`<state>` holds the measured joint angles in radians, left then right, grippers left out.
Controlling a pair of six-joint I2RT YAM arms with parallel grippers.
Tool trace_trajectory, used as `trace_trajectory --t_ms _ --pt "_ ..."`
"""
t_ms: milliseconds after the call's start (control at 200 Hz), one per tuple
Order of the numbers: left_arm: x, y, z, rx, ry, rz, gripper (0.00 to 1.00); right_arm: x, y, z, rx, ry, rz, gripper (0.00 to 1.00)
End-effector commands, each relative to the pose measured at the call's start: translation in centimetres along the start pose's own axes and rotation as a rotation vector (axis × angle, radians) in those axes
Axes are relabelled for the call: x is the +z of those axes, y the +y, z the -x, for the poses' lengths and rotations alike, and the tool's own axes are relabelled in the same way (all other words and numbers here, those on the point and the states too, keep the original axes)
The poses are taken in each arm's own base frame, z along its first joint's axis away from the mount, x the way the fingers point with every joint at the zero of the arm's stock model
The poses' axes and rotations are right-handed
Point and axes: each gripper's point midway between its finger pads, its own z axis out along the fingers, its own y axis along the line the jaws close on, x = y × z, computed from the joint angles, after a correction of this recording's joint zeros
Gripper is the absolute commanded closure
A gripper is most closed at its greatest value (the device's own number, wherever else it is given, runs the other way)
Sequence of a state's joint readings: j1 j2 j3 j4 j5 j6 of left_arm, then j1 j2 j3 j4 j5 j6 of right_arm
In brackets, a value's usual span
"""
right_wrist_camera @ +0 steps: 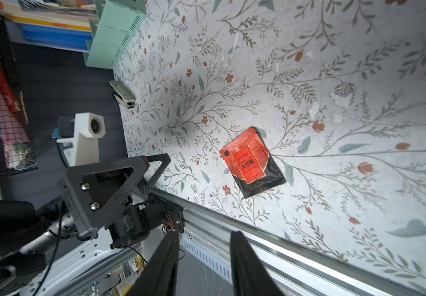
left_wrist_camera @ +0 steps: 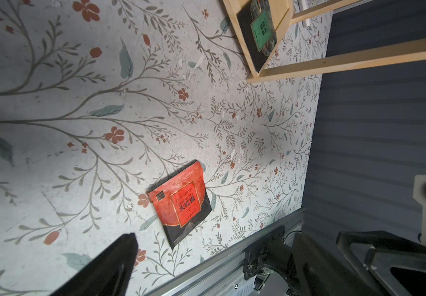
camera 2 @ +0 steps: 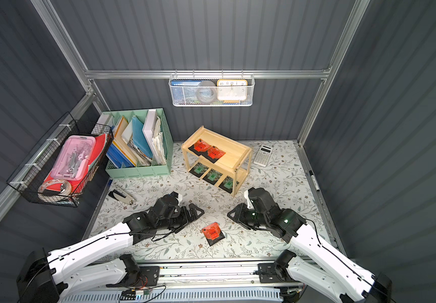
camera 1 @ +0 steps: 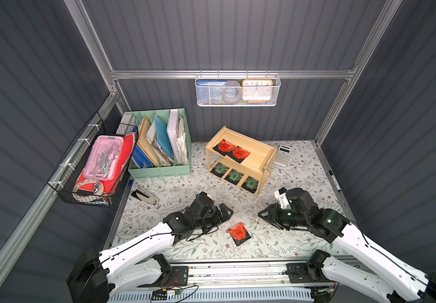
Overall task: Place the tea bags on the shelf by color
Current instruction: Pick up the tea bag from the center of the board.
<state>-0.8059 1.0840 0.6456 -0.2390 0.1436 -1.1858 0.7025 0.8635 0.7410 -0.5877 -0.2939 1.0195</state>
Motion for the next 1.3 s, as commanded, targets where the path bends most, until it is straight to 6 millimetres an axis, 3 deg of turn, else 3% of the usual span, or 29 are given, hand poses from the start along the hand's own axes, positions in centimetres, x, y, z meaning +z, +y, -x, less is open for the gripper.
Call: trace_trajectory --t_ms 0,255,710,1291 --pt "1.0 0.3 -1.0 -0.023 0.044 0.002 0.00 1.9 -1.0 -0.6 -0.031 0.025 -0.045 0.61" --pt "3.0 0.3 -2.2 -0.041 0.095 0.003 0.00 6.4 -3.0 -2.2 -0.073 0.099 -0.103 0.61" --pt "5.3 0.8 -3.1 -0.093 0.124 -0.014 0.00 9.8 -6.0 -3.4 -0.097 0.179 -0.174 0.61" --pt "7.7 0.1 -3.9 -0.101 0.159 -0.031 0.03 10.5 -8.0 -3.8 -0.028 0.162 -0.201 0.63"
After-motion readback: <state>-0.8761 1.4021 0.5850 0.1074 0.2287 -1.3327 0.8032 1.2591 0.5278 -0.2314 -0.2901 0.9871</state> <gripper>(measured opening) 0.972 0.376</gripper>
